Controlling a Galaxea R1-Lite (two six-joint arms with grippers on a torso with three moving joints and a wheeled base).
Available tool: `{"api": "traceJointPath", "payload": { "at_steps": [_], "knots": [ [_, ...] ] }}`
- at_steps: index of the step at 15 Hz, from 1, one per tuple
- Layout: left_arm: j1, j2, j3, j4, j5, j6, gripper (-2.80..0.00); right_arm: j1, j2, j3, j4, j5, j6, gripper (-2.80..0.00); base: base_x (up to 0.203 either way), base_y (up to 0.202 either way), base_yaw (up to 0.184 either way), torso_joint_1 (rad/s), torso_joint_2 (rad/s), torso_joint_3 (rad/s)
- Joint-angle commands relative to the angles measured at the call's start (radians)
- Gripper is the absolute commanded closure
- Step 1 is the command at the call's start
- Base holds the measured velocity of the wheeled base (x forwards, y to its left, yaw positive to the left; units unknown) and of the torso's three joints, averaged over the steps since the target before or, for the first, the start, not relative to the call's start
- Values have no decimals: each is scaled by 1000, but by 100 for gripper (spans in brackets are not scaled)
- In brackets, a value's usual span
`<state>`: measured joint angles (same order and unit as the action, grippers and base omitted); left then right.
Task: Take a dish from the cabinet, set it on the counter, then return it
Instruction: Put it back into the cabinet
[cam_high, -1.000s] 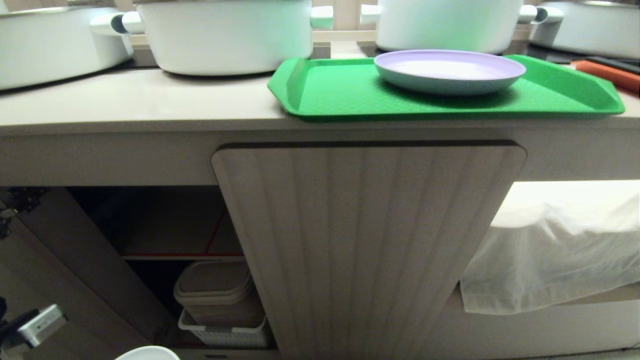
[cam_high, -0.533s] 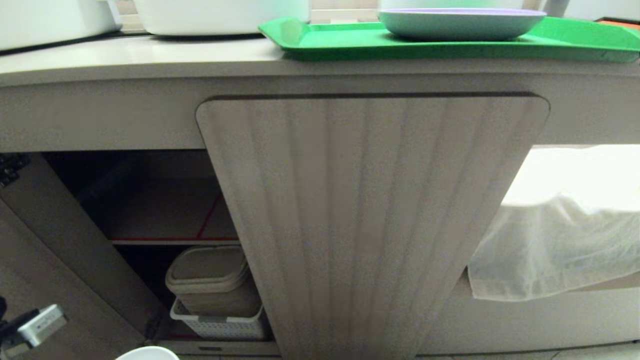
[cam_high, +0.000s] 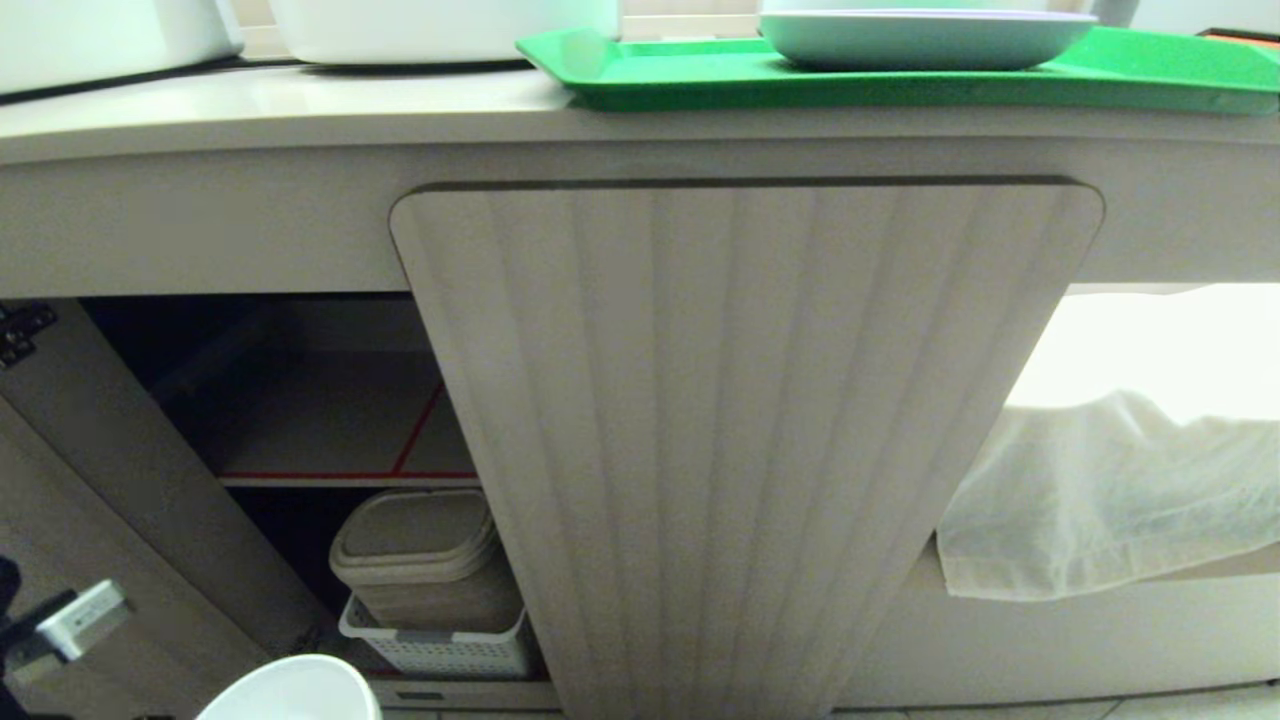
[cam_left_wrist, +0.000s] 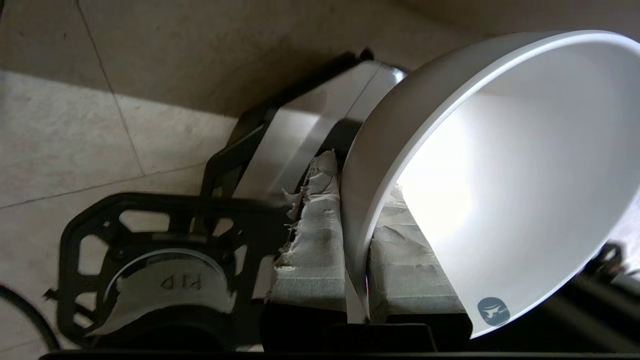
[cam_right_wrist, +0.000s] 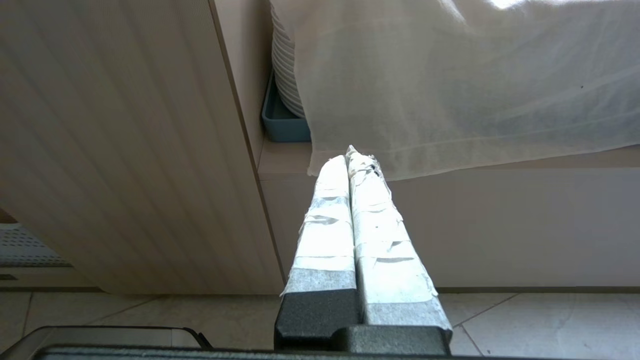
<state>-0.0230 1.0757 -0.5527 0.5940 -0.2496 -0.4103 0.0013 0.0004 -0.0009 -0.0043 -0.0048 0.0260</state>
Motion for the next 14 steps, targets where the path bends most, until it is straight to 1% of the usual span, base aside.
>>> {"api": "traceJointPath", "payload": {
  "at_steps": [1, 2, 3, 6, 7, 9, 10, 12, 14],
  "knots": [
    [0, 36, -27, -29, 8, -55, 0, 0, 1, -1, 0, 0, 0, 0, 0, 0, 0, 0, 0, 0],
    [3, 43, -27, -46, 17, -68, 0, 0, 1, -1, 0, 0, 0, 0, 0, 0, 0, 0, 0, 0],
    [8, 54, -27, -67, 34, -94, 0, 0, 1, -1, 0, 0, 0, 0, 0, 0, 0, 0, 0, 0],
    [8, 125, -27, -182, 107, -234, 0, 0, 1, -1, 0, 0, 0, 0, 0, 0, 0, 0, 0, 0],
    [8, 143, -26, -219, 114, -266, 0, 0, 1, 1, 0, 0, 0, 0, 0, 0, 0, 0, 0, 0],
    [9, 181, -27, -257, 115, -312, 0, 0, 1, -1, 0, 0, 0, 0, 0, 0, 0, 0, 0, 0],
    [9, 207, -30, -292, 116, -349, 0, 0, 1, 0, 0, 0, 0, 0, 0, 0, 0, 0, 0, 0],
    [9, 266, -37, -377, 117, -417, 0, 0, 1, 0, 0, 0, 0, 0, 0, 0, 0, 0, 0, 0],
    [9, 331, -42, -458, 117, -466, 0, 0, 1, 0, 0, 0, 0, 0, 0, 0, 0, 0, 0, 0]
  ]
}}
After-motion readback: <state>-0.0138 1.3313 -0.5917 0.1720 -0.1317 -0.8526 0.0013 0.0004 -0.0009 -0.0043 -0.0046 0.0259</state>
